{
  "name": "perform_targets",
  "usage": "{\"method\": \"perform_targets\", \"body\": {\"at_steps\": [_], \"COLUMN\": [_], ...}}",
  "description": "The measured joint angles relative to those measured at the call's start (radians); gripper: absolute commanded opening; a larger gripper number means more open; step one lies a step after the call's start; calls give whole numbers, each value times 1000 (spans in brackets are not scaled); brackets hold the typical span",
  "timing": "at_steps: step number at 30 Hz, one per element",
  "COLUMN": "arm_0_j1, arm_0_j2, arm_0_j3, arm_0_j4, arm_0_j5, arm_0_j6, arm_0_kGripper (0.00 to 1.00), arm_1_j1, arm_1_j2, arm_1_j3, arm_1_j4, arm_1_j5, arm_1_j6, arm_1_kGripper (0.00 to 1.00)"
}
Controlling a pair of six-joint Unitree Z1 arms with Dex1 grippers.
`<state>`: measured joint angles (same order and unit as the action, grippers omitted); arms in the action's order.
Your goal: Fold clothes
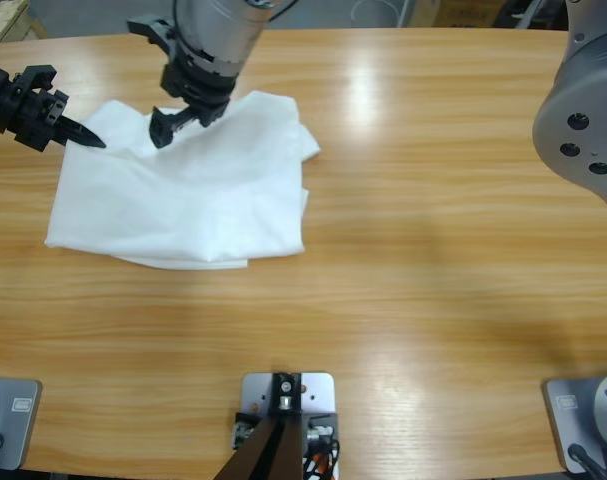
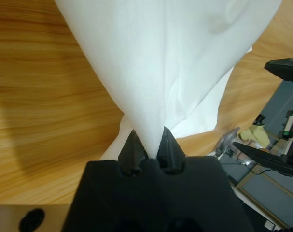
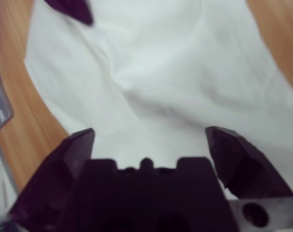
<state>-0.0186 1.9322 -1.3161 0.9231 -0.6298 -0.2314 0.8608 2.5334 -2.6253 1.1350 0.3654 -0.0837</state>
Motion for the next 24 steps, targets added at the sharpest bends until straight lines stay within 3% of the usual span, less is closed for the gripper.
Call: {"method": "perform_targets", "body": {"at_steps": [7, 24], "arm_0_j1": [3, 4], "arm_0_j2": [10, 8], "arm_0_j3": [0, -7], "arm_0_j4": [0, 8], "arm_0_j5": [0, -10], "arm_0_j6": [7, 14], "arm_0_kGripper": [0, 0], "arm_1_j1": [16, 49], "arm_1_j2": [49, 147], "arm_1_j3": [0, -5], "arm_1_j4": [-34, 48], "arm_1_j5": [0, 57], "arm_1_j6": [-17, -17], "arm_1_kGripper": [867, 867]}}
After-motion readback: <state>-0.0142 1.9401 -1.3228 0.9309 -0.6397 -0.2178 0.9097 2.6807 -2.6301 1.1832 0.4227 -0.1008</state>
